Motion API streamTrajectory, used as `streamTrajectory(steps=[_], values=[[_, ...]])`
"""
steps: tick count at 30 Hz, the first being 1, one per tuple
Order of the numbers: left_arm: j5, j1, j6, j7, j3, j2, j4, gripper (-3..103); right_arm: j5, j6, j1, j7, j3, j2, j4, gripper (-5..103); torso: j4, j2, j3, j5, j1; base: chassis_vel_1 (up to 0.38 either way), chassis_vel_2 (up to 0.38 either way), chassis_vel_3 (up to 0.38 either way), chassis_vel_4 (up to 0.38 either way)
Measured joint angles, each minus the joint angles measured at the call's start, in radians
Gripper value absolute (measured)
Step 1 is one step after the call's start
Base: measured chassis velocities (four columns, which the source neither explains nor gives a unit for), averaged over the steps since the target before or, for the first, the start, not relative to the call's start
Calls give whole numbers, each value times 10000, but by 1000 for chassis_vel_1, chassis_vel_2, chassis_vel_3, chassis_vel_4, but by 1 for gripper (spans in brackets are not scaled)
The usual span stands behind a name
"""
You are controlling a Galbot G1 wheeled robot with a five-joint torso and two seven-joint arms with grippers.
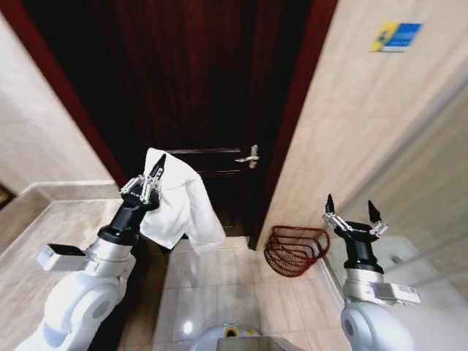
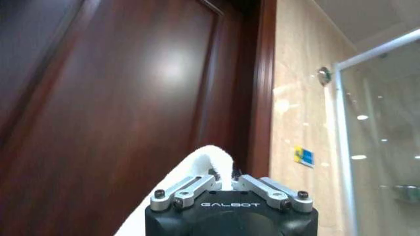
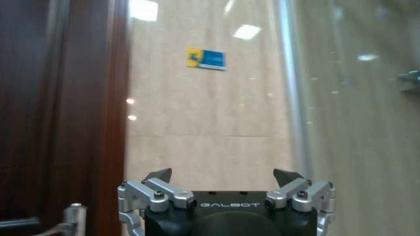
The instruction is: Discard the used towel into the hamper.
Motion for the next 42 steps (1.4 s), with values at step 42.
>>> streamTrajectory(steps=[42], values=[[-288,-1165,279,122,2257,26,1706,2,522,851,-342,-378,618,235,-508,100,-3,1,0,5,1,-121,-125,-130,-124]])
